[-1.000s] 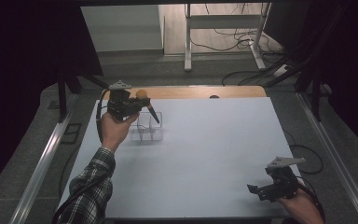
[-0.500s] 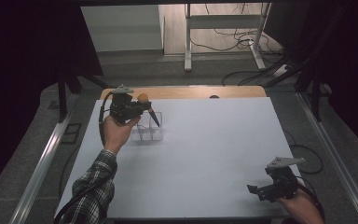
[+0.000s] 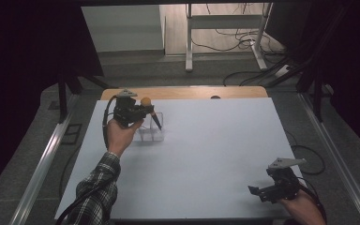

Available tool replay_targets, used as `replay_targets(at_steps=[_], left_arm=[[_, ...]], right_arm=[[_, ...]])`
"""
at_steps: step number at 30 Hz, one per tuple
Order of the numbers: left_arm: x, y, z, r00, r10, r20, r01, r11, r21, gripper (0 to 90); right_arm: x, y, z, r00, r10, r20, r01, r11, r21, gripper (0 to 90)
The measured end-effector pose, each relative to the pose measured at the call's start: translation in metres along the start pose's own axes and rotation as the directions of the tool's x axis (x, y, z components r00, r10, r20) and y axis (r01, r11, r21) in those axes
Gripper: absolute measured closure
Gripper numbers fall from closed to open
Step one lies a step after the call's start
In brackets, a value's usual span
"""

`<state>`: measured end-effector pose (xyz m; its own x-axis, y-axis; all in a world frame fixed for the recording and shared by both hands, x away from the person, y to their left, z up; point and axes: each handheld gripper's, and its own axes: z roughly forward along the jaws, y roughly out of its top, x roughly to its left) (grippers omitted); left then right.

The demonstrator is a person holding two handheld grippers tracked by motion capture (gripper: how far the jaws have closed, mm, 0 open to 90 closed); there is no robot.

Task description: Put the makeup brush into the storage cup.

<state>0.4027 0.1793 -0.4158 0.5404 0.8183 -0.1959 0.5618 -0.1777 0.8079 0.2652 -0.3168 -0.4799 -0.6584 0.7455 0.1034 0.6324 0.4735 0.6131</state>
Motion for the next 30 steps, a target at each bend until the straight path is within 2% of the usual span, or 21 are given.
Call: replay_targets(at_steps=[30], left_arm=[[0.001, -0.018, 0.021, 0.9998, -0.014, -0.012, 0.014, 0.9994, 0.03, 73.5]], right_arm=[[0.001, 0.0, 0.002, 0.9999, -0.013, -0.003, 0.013, 1.0, 0.017, 0.0]])
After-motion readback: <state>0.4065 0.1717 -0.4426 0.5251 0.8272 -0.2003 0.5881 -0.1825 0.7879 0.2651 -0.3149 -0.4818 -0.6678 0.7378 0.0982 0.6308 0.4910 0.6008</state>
